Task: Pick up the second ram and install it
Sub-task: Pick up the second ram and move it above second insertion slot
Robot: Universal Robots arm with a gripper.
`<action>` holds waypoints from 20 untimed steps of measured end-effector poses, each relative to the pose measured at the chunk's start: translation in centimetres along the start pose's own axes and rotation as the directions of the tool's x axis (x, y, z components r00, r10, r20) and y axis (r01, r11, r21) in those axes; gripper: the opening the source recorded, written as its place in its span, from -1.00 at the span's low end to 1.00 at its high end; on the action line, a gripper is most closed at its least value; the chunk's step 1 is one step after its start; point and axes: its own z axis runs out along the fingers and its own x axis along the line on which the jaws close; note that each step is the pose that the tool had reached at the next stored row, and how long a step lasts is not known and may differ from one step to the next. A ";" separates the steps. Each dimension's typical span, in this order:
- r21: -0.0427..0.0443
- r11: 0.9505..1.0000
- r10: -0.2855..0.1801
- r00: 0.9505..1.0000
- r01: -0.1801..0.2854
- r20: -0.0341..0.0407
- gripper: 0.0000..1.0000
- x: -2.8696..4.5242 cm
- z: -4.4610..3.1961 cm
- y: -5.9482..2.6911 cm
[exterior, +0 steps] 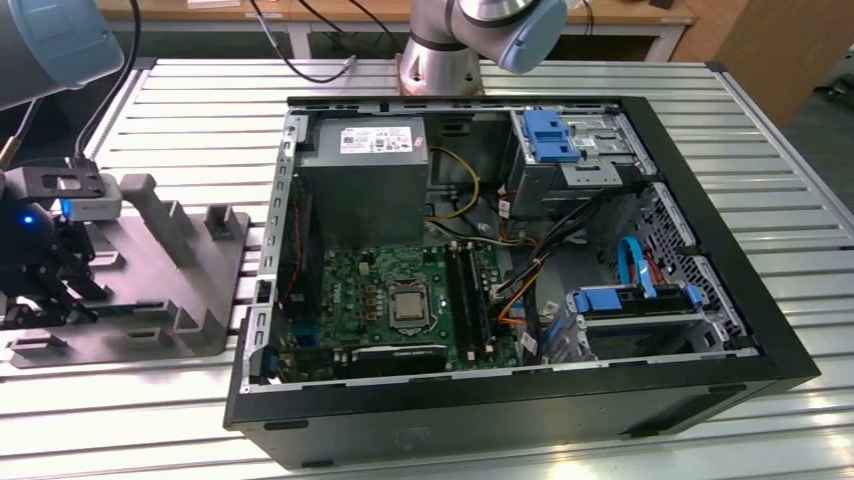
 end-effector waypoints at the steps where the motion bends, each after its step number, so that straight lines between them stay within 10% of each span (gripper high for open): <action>1: 0.000 1.000 0.000 1.000 0.000 0.000 -0.29 0.00 0.00 0.00; 20: 0.000 1.000 0.000 1.000 0.000 0.000 -0.61 -0.07 0.03 0.02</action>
